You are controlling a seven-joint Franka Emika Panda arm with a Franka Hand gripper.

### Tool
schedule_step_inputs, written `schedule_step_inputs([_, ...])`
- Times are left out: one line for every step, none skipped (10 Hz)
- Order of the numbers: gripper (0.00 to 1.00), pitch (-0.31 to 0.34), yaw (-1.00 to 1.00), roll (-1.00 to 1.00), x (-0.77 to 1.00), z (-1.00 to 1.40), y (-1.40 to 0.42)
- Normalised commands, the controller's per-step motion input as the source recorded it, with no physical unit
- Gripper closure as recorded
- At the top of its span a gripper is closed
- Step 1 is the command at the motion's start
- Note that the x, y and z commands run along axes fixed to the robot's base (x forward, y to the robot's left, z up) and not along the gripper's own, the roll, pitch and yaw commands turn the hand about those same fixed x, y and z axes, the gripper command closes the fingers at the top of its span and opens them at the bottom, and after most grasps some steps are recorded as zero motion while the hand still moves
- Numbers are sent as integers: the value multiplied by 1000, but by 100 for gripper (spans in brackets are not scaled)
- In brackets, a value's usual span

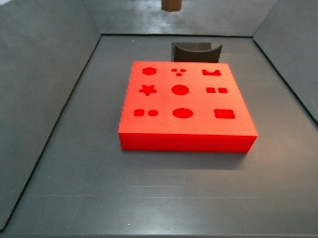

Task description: Insert the hexagon object.

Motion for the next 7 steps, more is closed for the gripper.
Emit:
schedule_step_inputs([100,24,477,16,0,-243,634])
schedule_step_inputs([100,0,789,17,-57,-411,351])
schedule_step_inputs([100,0,943,41,0,-489,74])
schedule_step_inputs([100,-9,814,11,0,-537,11])
schedule_step_inputs([100,-66,583,9,-40,-640,17])
schedule_step_inputs([100,-121,520,13,-106,-729,237])
schedule_step_inputs([100,-81,357,93,-43,-620,326])
